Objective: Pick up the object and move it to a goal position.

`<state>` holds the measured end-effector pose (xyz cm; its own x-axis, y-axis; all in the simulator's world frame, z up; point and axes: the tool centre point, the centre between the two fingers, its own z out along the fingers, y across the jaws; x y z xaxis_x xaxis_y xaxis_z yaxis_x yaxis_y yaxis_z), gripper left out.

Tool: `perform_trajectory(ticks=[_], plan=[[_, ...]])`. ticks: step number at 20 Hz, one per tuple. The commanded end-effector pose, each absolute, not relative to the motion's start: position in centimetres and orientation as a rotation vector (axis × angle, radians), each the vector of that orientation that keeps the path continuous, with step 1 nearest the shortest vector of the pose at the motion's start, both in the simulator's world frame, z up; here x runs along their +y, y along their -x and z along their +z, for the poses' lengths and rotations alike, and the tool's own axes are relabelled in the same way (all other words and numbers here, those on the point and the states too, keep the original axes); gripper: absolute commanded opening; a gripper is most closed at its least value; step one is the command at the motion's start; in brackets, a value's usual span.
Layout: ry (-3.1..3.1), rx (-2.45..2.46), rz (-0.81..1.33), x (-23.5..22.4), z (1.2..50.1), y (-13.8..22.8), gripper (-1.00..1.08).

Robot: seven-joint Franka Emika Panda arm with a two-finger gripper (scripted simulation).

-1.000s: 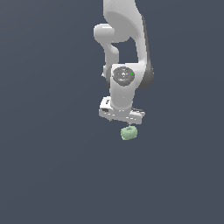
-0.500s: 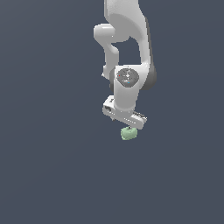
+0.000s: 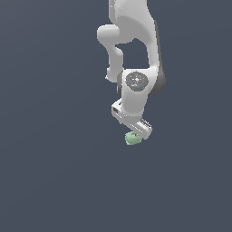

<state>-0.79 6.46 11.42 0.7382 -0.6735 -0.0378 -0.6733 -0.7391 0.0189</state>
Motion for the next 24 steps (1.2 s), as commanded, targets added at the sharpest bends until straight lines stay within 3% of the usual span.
perform_trajectory(ticks=[1, 24], plan=[[-2.887, -1.226, -0.059, 6.8, 11.3, 0.6, 1.00], [-2.527, -1.865, -0.004, 9.2, 10.9, -0.4, 1.00]])
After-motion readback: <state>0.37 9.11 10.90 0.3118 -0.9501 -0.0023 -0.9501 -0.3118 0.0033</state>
